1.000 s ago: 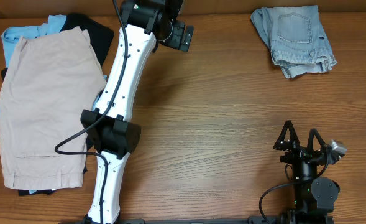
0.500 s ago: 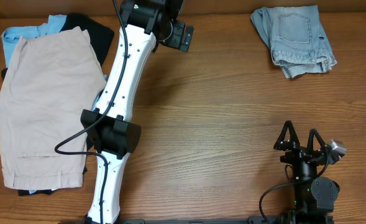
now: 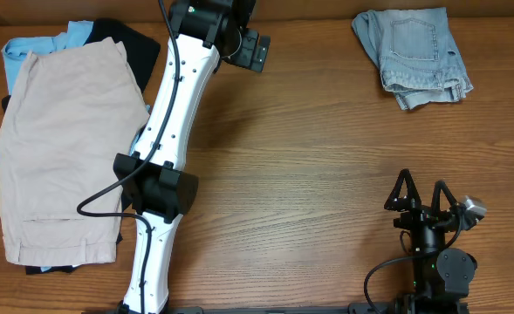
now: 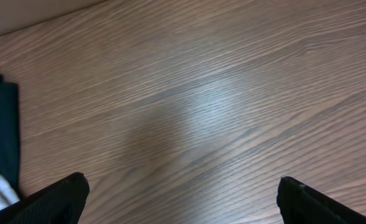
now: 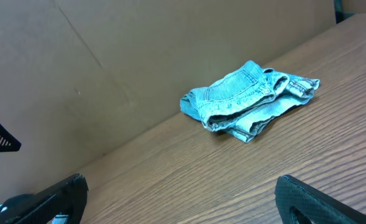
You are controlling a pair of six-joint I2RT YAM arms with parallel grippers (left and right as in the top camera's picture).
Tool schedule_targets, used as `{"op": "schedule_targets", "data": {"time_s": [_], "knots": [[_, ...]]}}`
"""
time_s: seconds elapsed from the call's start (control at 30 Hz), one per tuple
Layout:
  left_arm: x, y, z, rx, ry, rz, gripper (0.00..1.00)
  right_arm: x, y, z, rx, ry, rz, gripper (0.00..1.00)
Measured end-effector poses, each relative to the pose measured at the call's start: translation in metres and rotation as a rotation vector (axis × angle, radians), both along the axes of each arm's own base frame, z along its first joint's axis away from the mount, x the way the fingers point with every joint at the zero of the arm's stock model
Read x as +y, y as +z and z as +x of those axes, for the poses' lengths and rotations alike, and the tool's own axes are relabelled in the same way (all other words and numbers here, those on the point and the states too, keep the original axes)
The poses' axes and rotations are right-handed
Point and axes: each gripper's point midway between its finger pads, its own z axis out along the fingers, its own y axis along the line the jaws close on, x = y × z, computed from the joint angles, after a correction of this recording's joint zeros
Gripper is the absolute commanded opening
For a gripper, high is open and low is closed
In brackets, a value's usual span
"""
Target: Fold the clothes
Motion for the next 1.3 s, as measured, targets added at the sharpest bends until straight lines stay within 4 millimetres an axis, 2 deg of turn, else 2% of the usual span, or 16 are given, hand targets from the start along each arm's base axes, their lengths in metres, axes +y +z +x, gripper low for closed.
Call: {"op": "schedule_targets", "data": {"time_s": [0.13,0.23,0.33,0.4,0.47,0.53,0.6,0.63,0.67,0.7,0.77,0.9,0.97,1.03,1.13,1.3], "knots": [[0.005,0.000,-0.004,-0.010,0.003,0.087,1.00,0.000,0.000,0.000,0.000,0.000,0.000,1.00],[-0.001,0.020,-0.009,-0.077,-0.012,0.151,1.00,0.000,0.000,0.000,0.000,0.000,0.000,1.00],[-0.011,0.075,-0.012,-0.252,-0.022,0.134,1.00,0.000,0.000,0.000,-0.001,0.000,0.000,1.00],[-0.007,0.125,-0.025,-0.382,-0.013,0.093,1.00,0.000,0.000,0.000,0.000,0.000,0.000,1.00],[0.012,0.175,-0.047,-0.501,0.017,0.048,1.00,0.000,0.000,0.000,0.000,0.001,0.000,1.00],[0.044,0.215,-0.077,-0.599,0.061,0.017,1.00,0.000,0.000,0.000,0.000,0.000,0.000,1.00],[0.085,0.240,-0.113,-0.675,0.120,-0.001,1.00,0.000,0.000,0.000,0.000,0.000,0.000,1.00],[0.104,0.246,-0.128,-0.703,0.149,-0.009,1.00,0.000,0.000,0.000,-0.001,0.000,0.000,1.00],[0.123,0.245,-0.144,-0.722,0.178,-0.013,1.00,0.000,0.000,0.000,0.000,0.000,0.000,1.00],[0.143,0.237,-0.160,-0.721,0.212,-0.006,1.00,0.000,0.000,0.000,-0.001,0.000,0.000,1.00],[0.168,0.214,-0.184,-0.713,0.254,0.000,1.00,0.000,0.000,0.000,-0.002,0.000,0.000,1.00],[0.196,0.132,-0.222,-0.629,0.311,0.024,1.00,0.000,0.000,0.000,0.000,0.000,0.001,1.00],[0.202,0.099,-0.238,-0.637,0.330,0.023,1.00,0.000,0.000,0.000,-0.001,0.000,0.000,1.00],[0.209,0.075,-0.256,-0.681,0.353,0.022,1.00,0.000,0.000,0.000,0.000,0.000,0.000,1.00],[0.214,0.052,-0.277,-0.786,0.375,0.009,1.00,0.000,0.000,0.000,-0.001,0.000,0.000,1.00],[0.214,-0.002,-0.283,-0.827,0.374,-0.001,1.00,0.000,0.000,0.000,-0.002,0.000,0.000,1.00]]}}
